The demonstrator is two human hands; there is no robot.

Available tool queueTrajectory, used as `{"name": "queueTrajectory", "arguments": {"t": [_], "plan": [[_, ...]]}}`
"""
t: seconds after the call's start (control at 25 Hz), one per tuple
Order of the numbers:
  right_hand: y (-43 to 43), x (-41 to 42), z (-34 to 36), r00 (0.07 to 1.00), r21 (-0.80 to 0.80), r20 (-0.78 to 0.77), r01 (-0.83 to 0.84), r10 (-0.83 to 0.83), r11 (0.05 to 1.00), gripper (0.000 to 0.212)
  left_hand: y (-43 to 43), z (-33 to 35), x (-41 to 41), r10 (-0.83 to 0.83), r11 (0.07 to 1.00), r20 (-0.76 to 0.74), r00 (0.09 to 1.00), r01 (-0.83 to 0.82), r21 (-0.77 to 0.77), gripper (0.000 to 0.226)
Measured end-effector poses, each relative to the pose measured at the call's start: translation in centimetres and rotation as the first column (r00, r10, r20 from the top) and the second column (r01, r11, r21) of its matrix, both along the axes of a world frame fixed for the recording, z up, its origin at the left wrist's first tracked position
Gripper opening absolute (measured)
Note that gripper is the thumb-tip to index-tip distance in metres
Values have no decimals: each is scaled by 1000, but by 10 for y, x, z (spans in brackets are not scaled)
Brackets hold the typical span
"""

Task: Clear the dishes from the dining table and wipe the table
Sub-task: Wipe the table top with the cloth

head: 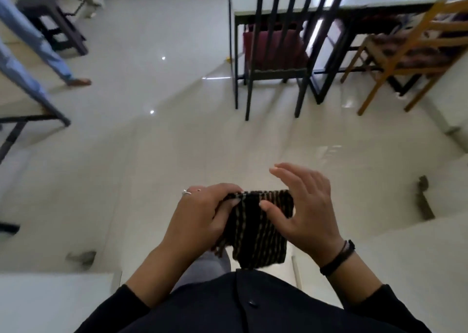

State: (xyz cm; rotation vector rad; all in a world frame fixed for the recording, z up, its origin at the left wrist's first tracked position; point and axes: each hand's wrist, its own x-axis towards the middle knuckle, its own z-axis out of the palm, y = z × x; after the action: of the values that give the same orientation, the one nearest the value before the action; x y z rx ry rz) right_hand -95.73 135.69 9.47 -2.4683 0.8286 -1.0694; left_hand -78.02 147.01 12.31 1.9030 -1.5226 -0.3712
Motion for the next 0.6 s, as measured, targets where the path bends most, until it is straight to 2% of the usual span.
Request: {"name": "queueTrajectory", "arguments": {"t": [0.08, 0.12, 0.16, 0.2, 0.24, 0.28, 0.36, 0.4, 0.48, 0.52, 0.56, 0.6], "plan": [[-44, 34, -2, 995, -113, 13, 96, -95, 989, 42, -73, 4, 39, -21, 1000, -127, 992, 22, 12, 17], [-60, 49, -5, 993, -101, 10, 116, -115, 988, 44, -105, 7, 54, -81, 997, -110, 991, 83, 7, 19], [-79, 64, -9, 992, -66, -18, 123, -125, 990, 48, -139, 11, 70, -195, 981, -2, 981, 195, -3, 21], [-99, 76, -10, 990, -21, -76, 116, -117, 993, 57, -171, 15, 84, -344, 938, 168, 924, 347, 15, 24], [-123, 85, -12, 984, 24, -147, 107, -103, 994, 66, -207, 19, 97, -487, 866, 327, 810, 497, 57, 25], [-151, 91, -13, 973, 75, -212, 113, -95, 991, 74, -246, 22, 109, -598, 780, 424, 680, 616, 111, 26], [-204, 96, -13, 960, 140, -257, 147, -107, 979, 76, -316, 26, 123, -693, 647, 521, 498, 749, 144, 28], [-230, 96, -14, 958, 152, -247, 184, -143, 971, 68, -348, 28, 126, -705, 609, 544, 456, 782, 133, 29], [-293, 89, -17, 943, 108, -221, 279, -251, 954, 35, -419, 24, 121, -705, 575, 558, 438, 814, 88, 23], [-323, 84, -16, 934, 72, -203, 313, -293, 947, 20, -451, 20, 117, -703, 569, 542, 460, 822, 41, 17], [-351, 79, -14, 929, 45, -186, 333, -320, 942, 10, -481, 15, 114, -701, 572, 511, 498, 820, -15, 14], [-383, 72, -10, 922, 25, -170, 358, -349, 934, 10, -514, 11, 110, -702, 594, 451, 551, 803, -56, 16]]}}
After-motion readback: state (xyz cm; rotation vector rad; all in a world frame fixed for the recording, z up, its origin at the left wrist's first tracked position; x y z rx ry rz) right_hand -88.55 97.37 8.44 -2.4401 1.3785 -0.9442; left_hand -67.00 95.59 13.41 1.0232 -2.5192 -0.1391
